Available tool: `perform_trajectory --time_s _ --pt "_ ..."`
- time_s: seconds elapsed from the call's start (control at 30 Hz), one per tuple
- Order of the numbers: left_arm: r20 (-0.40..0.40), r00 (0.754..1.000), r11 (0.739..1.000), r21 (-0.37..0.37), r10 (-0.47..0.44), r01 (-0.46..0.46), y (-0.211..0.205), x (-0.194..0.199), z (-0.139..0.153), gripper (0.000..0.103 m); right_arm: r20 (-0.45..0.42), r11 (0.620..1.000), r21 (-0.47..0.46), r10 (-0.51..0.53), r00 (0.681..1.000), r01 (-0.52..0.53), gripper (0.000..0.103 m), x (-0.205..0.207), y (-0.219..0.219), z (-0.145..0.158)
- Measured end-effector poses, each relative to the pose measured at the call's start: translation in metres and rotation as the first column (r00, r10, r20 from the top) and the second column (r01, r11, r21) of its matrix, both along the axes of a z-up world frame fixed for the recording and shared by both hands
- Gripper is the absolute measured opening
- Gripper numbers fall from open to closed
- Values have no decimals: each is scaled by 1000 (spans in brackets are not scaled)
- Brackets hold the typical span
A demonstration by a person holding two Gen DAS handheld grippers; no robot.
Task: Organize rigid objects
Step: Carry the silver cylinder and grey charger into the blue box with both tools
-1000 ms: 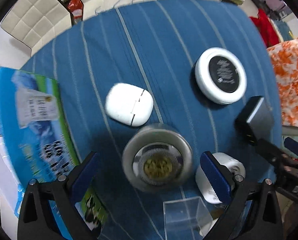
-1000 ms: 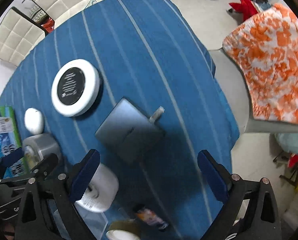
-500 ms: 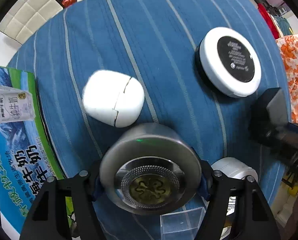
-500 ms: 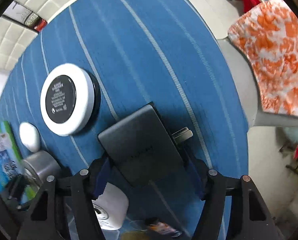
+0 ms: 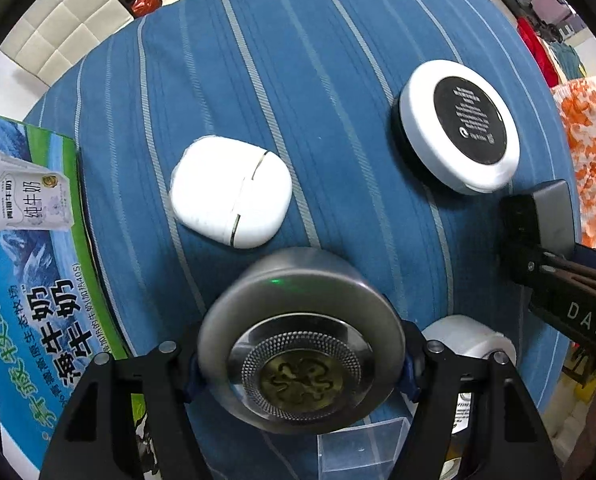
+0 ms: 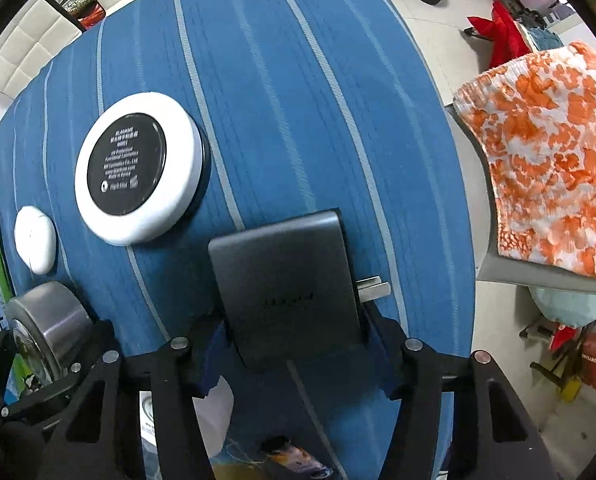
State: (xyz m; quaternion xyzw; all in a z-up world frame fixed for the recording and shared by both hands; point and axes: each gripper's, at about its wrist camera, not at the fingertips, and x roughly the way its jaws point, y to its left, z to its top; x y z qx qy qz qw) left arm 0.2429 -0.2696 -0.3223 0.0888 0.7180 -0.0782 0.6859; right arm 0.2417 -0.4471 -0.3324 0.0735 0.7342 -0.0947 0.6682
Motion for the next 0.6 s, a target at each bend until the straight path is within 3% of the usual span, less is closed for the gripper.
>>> perform_trajectory --time_s 0.27,0.6 --pt "65 998 1000 -9 -22 23 -11 -27 29 69 61 1000 -11 2 998 -2 58 -17 8 22" --pt "173 985 999 -39 -12 19 -1 -59 98 69 202 999 -1 34 979 -34 58 -32 33 82"
